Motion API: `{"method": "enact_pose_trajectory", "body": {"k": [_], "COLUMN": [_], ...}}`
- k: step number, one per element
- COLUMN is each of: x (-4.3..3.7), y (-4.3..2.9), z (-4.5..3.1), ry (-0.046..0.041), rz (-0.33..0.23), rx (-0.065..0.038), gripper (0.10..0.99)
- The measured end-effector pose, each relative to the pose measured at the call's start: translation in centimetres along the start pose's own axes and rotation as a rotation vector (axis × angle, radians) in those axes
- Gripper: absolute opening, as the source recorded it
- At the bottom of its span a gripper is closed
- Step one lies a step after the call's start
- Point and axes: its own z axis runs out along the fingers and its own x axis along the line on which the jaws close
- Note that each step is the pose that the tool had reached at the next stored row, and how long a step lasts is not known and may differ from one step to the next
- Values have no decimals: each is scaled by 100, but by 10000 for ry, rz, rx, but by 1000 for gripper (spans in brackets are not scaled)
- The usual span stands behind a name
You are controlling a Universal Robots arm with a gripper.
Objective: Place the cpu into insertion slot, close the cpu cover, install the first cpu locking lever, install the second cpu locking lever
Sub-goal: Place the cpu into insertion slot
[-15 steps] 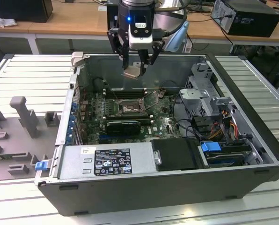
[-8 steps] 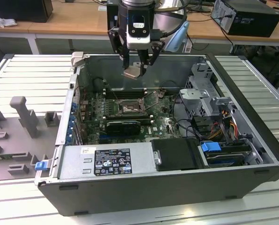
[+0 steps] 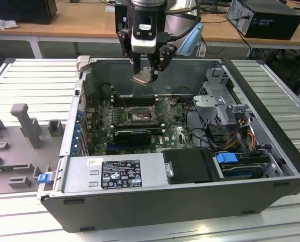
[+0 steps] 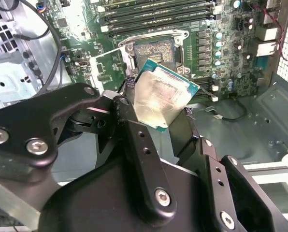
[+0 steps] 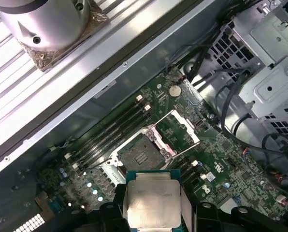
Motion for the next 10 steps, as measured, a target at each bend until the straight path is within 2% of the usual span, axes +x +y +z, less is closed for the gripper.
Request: {"method": "enact_pose_trajectory", "body": {"k": [4,10], "x": [0,0], "y": [0,0], "z": [1,2], "ry": [-60,-112], "rz": [672,1244], "rx": [-13,-25], "gripper": [529,529]}}
